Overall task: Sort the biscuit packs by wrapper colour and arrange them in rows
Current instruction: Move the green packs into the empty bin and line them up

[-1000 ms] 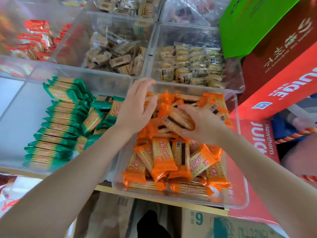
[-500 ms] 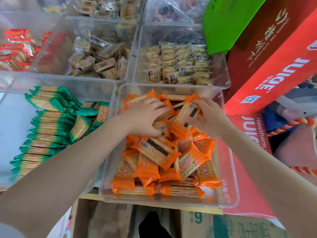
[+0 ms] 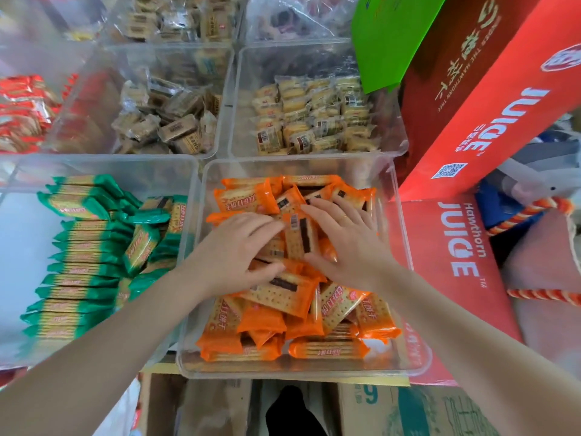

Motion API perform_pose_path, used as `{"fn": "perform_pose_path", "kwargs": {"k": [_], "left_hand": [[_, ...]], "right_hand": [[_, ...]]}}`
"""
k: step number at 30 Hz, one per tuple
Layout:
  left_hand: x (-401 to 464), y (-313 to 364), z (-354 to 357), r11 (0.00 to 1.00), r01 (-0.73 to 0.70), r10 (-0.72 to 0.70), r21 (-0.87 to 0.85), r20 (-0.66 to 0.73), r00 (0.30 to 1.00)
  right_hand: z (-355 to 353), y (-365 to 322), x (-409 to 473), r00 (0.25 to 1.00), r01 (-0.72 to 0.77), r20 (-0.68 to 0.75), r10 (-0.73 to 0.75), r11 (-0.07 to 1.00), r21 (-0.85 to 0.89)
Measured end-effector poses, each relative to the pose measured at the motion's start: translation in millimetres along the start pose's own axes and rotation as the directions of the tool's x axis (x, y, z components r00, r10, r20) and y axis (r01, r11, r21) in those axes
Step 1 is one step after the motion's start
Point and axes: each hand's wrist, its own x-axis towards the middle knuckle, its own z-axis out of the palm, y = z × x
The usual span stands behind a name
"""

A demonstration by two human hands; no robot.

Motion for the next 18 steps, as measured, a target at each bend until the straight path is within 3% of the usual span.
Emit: {"fn": "perform_pose_path", "kwargs": {"k": [2, 4, 7, 10, 14, 18], "left_hand": [[-5.3, 14.1, 3.0, 0.998, -0.058, 0.057, -0.006, -0.033, 0.998], [-4.2, 26.7, 5.0, 0.985, -0.174, 0.173, -0.007, -0.048, 0.984], [11.6, 44.1, 8.0, 0.927, -0.372, 0.372, 0.044, 0.006, 0.928], [30.3, 58.7, 16.9, 0.864, -0.502, 0.497, 0.028, 0.099, 0.862], [35.8, 56.0, 22.8, 0.848, -0.524, 0.487, 0.078, 0.273, 0.829], [25.1, 37.0, 13.2, 0.854, -0.513, 0.471, 0.086, 0.291, 0.833]], "right_hand": [[-2.7, 3.4, 3.4, 0.998, 0.063, -0.024, -0.06, 0.989, 0.132], [-7.1, 12.5, 8.6, 0.992, 0.127, -0.069, -0.108, 0.919, 0.373], [-23.5, 32.1, 11.9, 0.997, 0.046, -0.082, 0.006, 0.783, 0.621], [-31.9, 42.3, 4.8, 0.971, -0.027, -0.204, 0.127, 0.9, 0.434], [-15.3, 40.3, -21.9, 0.963, 0.04, -0.271, 0.007, 0.985, 0.167], [-4.6, 29.7, -47.9, 0.971, 0.107, -0.219, -0.101, 0.994, 0.015]]}}
